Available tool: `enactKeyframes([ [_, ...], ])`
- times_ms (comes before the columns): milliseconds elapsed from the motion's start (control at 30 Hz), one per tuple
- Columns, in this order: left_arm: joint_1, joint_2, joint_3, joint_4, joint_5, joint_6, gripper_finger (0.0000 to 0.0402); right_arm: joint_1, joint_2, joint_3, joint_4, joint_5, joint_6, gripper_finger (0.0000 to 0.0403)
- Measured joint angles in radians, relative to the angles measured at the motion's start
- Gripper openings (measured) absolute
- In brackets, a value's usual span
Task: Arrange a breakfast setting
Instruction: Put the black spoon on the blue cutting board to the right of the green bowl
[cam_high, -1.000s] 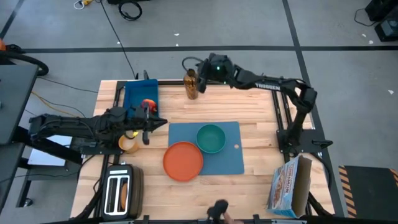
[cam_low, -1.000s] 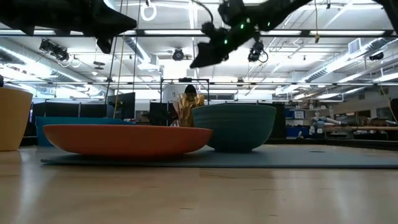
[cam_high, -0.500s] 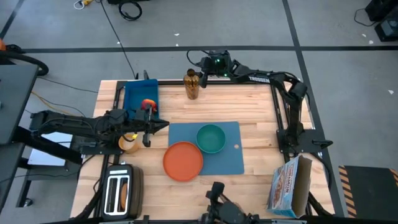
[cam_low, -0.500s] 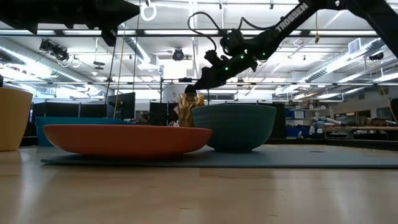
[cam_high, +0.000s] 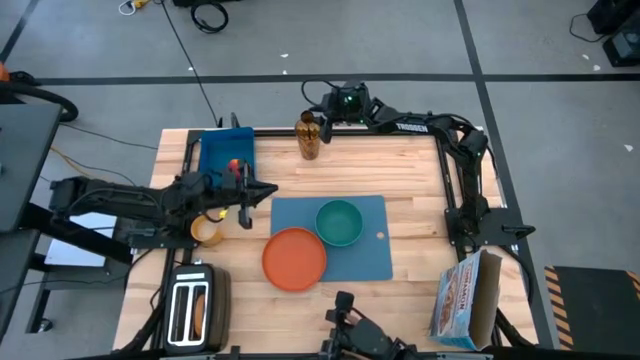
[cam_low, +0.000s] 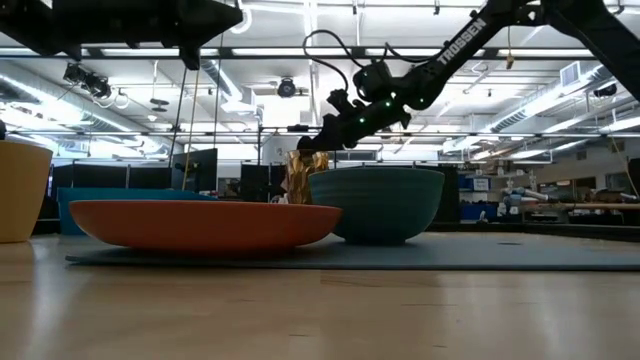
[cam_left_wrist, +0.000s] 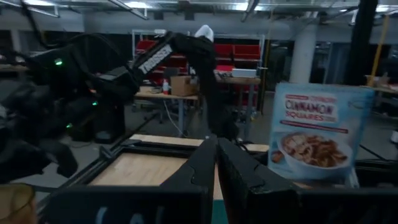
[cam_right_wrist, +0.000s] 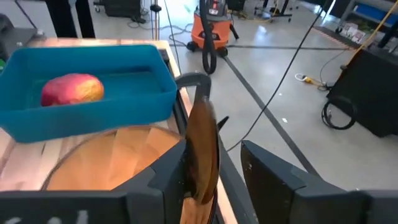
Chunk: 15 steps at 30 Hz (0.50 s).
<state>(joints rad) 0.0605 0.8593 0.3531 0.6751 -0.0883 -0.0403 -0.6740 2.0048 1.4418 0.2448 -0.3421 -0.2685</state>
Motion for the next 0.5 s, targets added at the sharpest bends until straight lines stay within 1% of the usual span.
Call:
enactKeyframes([
  [167,0.027,0.0,0.0,0.005,0.0,-0.001,0.0025,0.009,0.0,0.0,0.006,0.0,0.022,0.0123],
  [500,0.027,0.0,0.0,-0.014,0.003,0.0,0.0025,0.023,0.0,0.0,0.027,0.005,0.022,0.0047],
])
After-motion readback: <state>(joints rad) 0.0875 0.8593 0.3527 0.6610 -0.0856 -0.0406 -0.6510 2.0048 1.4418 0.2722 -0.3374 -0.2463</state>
